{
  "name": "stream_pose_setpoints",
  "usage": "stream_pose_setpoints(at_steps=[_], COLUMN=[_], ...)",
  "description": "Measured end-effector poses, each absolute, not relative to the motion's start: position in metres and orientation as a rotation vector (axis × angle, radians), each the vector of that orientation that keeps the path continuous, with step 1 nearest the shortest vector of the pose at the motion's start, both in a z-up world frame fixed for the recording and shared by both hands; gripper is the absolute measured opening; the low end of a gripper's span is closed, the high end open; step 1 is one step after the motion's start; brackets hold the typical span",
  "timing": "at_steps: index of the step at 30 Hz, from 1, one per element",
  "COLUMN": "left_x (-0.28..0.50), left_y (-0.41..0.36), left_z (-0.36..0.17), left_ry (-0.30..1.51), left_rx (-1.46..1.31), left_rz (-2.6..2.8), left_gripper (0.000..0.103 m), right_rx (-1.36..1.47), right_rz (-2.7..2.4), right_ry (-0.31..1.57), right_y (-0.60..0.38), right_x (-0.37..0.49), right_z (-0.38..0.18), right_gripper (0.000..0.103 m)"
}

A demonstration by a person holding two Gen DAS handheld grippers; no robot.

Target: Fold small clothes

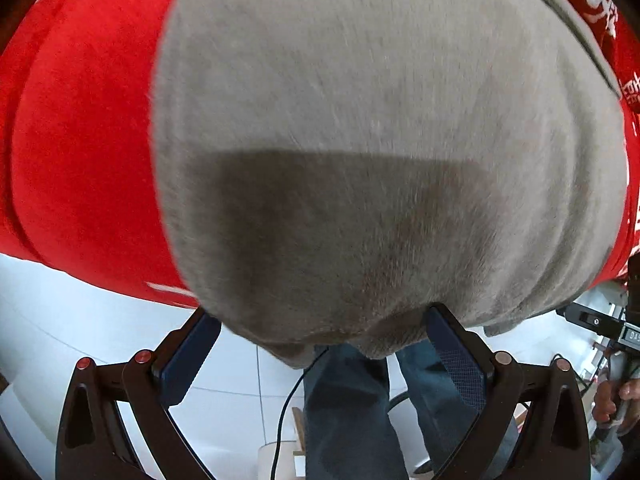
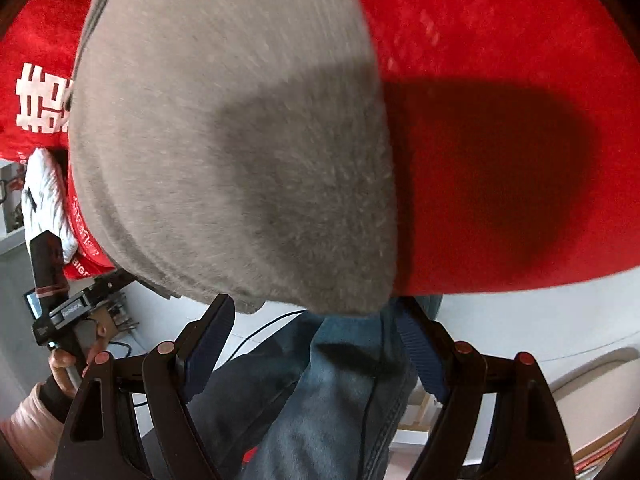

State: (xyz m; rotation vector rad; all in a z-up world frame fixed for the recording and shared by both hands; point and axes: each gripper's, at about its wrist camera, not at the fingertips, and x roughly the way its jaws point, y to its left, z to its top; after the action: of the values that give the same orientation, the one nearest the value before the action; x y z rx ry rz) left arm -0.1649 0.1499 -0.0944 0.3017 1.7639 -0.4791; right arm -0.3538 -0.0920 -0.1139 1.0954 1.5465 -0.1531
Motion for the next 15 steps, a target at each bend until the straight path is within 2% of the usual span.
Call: stream_pose_setpoints(at_steps=[2,4,6,7,8,9,10,11,15], left_x=[-0.178,-0.179,-0.180,-0.180,-0.181,-0.182,-0.182,-0.182,-0.175], left_y=[0.144,0.150,0.151,0.152,0.153,0.154,0.156,0.157,0.159], left_z=[-0.095,-0.095,-0.093,-0.090,-0.087,-0.085,-0.083,-0.079,-0.053], left_ry=[1.776,1.775,1.768,1.767,1.771,1.779,1.795,1.803,1.794], left_rx=[0.284,0.262,0.254,0.251,0.244,0.234,0.212,0.193,0.140], left_rz=[-0.476,-0.479,-0.492,-0.500,-0.515,-0.531,-0.562,-0.581,-0.651], left_gripper=[0.103,0.102,0.087,0.081,0.063,0.038,0.023,0.014,0.014], right_rx=[1.115,1.138,1.179,1.218,1.245,1.248,1.245,1.248,1.280], right_rz=[-0.145,-0.135,-0.155,-0.151,-0.143,-0.134,-0.117,-0.095,-0.005], right_ry=[1.534,1.511,1.507,1.491,1.470,1.456,1.435,1.413,1.283], right_y=[-0.091,-0.091,-0.093,-0.094,-0.095,-0.096,-0.096,-0.095,-0.101], right_x=[-0.354,-0.358,-0.362,-0.365,-0.366,-0.366,-0.365,-0.364,-0.351], right_z=[-0.116,-0.116,-0.114,-0.113,-0.109,-0.103,-0.096,-0.087,-0.039], right_gripper=[0.086,0.080,0.034,0.023,0.011,0.011,0.011,0.011,0.011])
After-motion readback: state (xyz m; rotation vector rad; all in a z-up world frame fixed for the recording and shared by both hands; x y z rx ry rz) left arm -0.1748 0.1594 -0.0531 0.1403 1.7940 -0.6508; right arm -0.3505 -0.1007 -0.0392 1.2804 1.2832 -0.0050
